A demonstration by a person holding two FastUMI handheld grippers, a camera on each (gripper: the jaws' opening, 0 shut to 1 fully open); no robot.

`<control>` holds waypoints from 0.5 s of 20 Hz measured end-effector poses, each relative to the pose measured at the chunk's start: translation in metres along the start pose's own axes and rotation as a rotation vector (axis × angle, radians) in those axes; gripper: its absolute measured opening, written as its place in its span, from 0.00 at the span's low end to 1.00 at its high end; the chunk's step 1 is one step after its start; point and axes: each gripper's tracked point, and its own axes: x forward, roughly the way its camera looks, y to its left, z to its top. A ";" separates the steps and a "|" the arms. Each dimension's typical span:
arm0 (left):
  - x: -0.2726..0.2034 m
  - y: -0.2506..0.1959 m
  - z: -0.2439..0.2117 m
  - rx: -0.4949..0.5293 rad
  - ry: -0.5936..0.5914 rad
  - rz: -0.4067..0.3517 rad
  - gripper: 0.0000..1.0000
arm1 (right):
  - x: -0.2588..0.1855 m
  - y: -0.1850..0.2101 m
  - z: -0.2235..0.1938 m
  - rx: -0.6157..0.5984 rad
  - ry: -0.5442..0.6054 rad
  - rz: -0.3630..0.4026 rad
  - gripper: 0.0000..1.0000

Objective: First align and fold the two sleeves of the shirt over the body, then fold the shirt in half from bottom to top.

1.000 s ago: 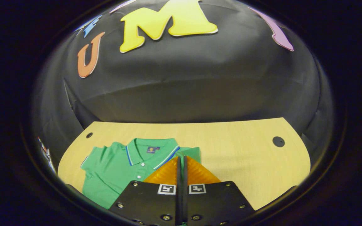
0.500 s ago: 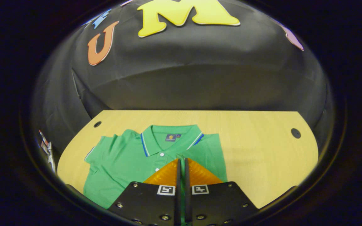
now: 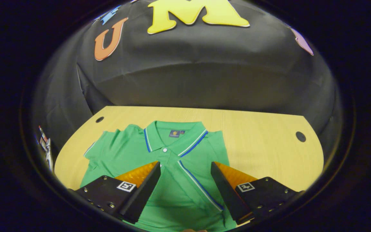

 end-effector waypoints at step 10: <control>0.076 0.004 -0.022 -0.030 0.056 -0.013 0.99 | -0.090 -0.038 0.070 -0.029 -0.267 -0.040 0.98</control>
